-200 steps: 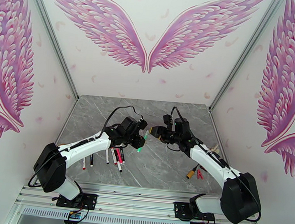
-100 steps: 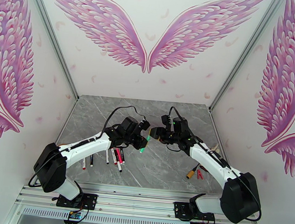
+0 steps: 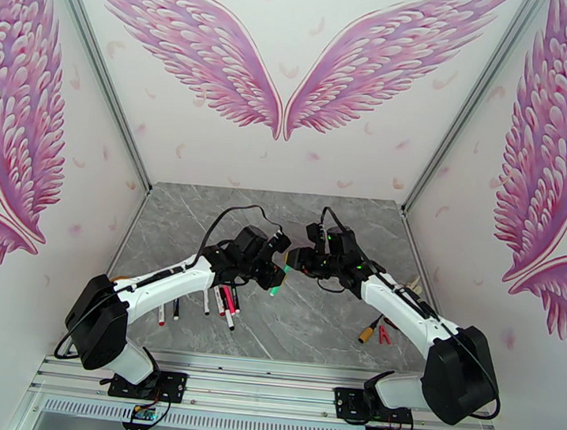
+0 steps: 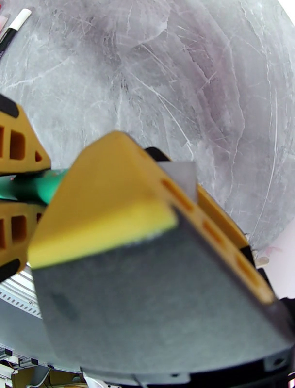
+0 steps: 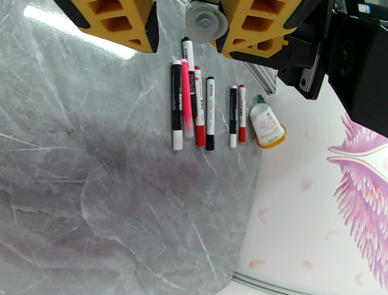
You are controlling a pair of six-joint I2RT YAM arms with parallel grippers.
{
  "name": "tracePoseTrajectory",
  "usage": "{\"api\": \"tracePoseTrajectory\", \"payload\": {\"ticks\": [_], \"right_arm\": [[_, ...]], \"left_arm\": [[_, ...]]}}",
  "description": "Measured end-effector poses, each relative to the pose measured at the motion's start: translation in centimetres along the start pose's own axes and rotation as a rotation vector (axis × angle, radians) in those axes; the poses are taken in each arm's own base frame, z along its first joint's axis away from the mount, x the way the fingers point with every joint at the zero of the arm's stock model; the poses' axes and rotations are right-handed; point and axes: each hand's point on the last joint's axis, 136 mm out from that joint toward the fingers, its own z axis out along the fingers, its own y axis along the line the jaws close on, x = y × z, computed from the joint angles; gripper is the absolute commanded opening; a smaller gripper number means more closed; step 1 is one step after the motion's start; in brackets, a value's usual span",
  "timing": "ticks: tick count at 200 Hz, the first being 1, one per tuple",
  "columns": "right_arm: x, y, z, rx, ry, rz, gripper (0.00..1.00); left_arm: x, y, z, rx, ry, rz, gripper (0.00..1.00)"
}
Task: Open the pen caps
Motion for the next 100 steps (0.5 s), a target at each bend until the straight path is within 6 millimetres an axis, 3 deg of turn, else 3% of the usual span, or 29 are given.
{"api": "tracePoseTrajectory", "payload": {"ticks": [100], "right_arm": [[-0.48,0.72,0.06,-0.005,-0.008,-0.019,0.31]], "left_arm": [[0.21,-0.19,0.1,0.004,0.005,0.007,0.16]]}}
